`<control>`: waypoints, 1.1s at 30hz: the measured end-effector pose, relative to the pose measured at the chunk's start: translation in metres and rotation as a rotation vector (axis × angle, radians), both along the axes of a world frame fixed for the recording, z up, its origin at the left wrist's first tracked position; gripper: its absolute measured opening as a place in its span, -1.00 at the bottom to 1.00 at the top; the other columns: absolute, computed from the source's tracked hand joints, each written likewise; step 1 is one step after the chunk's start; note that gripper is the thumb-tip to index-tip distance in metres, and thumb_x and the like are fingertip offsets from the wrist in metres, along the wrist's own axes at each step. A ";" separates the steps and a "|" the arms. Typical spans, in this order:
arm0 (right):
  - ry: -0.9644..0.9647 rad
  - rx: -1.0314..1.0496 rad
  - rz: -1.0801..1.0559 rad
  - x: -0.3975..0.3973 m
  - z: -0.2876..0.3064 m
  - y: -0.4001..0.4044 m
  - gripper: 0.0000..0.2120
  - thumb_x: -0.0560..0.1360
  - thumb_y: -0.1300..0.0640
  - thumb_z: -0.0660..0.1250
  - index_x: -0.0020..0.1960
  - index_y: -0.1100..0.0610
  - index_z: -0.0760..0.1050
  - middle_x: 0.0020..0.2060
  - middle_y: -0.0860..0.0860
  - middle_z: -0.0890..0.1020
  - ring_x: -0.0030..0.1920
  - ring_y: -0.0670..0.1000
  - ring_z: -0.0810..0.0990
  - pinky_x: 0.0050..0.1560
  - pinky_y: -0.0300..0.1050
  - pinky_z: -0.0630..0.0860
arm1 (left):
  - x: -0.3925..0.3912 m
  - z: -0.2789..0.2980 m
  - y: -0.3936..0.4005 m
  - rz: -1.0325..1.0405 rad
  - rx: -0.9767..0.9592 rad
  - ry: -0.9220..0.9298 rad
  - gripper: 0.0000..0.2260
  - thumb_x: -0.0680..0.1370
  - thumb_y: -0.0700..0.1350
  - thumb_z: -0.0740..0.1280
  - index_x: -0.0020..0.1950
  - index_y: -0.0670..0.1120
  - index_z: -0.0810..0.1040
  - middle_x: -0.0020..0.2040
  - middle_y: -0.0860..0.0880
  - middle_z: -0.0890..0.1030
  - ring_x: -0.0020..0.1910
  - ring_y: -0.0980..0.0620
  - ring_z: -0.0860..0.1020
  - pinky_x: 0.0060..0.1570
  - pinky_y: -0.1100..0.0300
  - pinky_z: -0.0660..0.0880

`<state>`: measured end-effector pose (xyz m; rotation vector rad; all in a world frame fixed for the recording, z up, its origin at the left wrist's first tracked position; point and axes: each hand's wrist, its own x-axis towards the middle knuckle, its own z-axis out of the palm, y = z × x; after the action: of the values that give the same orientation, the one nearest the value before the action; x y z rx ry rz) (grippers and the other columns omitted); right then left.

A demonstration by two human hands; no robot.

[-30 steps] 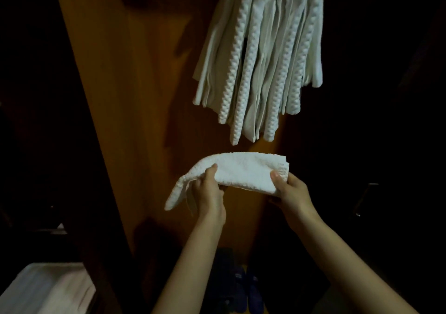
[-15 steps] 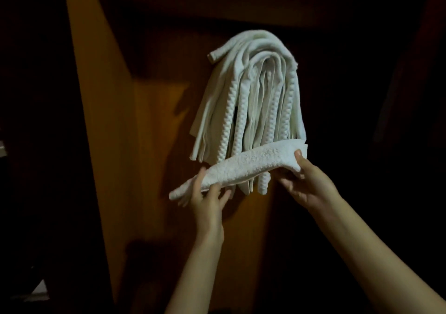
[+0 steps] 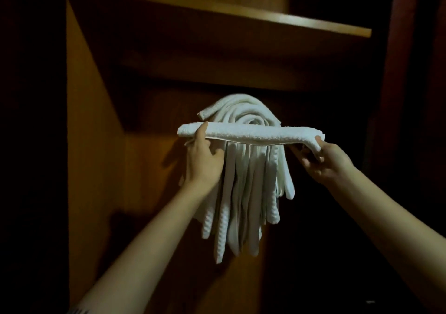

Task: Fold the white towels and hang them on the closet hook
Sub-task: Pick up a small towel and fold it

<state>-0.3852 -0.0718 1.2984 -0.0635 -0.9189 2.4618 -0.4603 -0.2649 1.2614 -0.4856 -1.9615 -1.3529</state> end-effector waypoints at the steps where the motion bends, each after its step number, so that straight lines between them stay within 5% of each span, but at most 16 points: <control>1: 0.005 0.001 -0.031 -0.003 0.007 0.003 -0.83 0.58 0.19 0.26 0.11 0.27 0.46 -0.04 0.13 0.60 -0.04 0.05 0.65 -0.25 0.01 0.61 | -0.005 0.010 0.001 0.000 -0.009 0.021 -0.46 0.54 -0.23 0.24 0.50 0.00 0.18 0.24 -0.12 0.49 0.17 -0.07 0.46 -0.01 0.31 0.26; 9: 0.059 0.040 -0.126 -0.040 0.052 0.024 -0.71 0.56 0.28 0.27 0.27 0.27 0.44 0.03 0.16 0.57 -0.06 0.07 0.60 -0.21 0.01 0.58 | -0.036 0.059 0.011 -0.047 -0.004 0.104 -0.47 0.54 -0.26 0.21 0.48 0.04 0.22 0.14 0.01 0.55 0.14 0.00 0.45 -0.18 0.40 0.29; 12: 0.095 0.038 -0.115 -0.060 0.070 0.029 -0.76 0.53 0.29 0.31 0.19 0.28 0.46 -0.10 0.17 0.57 -0.15 0.08 0.60 -0.19 -0.02 0.58 | -0.052 0.075 0.012 -0.009 0.012 0.115 -0.49 0.54 -0.24 0.24 0.47 0.05 0.26 0.21 -0.05 0.56 0.21 -0.06 0.47 -0.04 0.35 0.32; 19: 0.107 0.013 0.010 -0.113 0.099 0.048 -0.87 0.53 0.28 0.32 0.06 0.27 0.45 -0.21 0.13 0.54 -0.30 0.04 0.54 -0.50 -0.11 0.51 | -0.088 0.095 0.011 0.114 -0.055 0.129 -0.45 0.49 -0.26 0.28 0.45 0.06 0.29 0.30 -0.12 0.51 0.28 -0.10 0.45 0.12 0.25 0.34; 24: -0.070 0.291 -0.118 -0.147 0.079 0.070 -0.81 0.54 0.23 0.31 0.13 0.21 0.45 -0.14 0.12 0.54 -0.30 0.01 0.53 -0.59 -0.29 0.45 | -0.106 0.075 0.011 0.169 -0.190 0.084 -0.47 0.49 -0.23 0.28 0.44 0.04 0.30 0.29 -0.12 0.53 0.28 -0.11 0.47 0.07 0.23 0.34; 27: -0.173 0.435 -0.135 -0.155 0.052 0.079 -0.86 0.52 0.20 0.33 0.07 0.19 0.51 -0.24 0.10 0.57 -0.52 -0.09 0.55 -0.63 -0.34 0.40 | -0.104 0.052 0.013 0.130 -0.274 0.076 -0.46 0.48 -0.25 0.27 0.44 0.04 0.29 0.31 -0.10 0.51 0.31 -0.08 0.45 0.16 0.17 0.35; 30: -0.210 0.496 -0.187 -0.158 0.031 0.078 -0.71 0.51 0.21 0.34 0.22 0.17 0.49 -0.35 0.09 0.59 -0.64 -0.12 0.48 -0.61 -0.33 0.38 | -0.100 0.038 0.017 0.065 -0.263 0.084 -0.49 0.50 -0.21 0.27 0.43 0.06 0.30 0.29 -0.01 0.53 0.31 -0.04 0.45 0.07 0.23 0.30; 33: -0.199 0.603 -0.328 -0.158 0.017 0.070 -0.56 0.50 0.18 0.38 0.35 0.08 0.38 -0.24 0.14 0.64 -0.54 -0.05 0.52 -0.55 -0.25 0.40 | -0.100 0.037 0.019 0.069 -0.256 0.066 -0.49 0.51 -0.22 0.25 0.44 0.05 0.30 0.30 0.00 0.53 0.33 -0.05 0.43 0.06 0.24 0.27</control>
<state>-0.5427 -0.0015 1.3155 -0.2309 -1.5621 1.8227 -0.5607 -0.2455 1.2981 -0.5685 -2.0869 -1.0351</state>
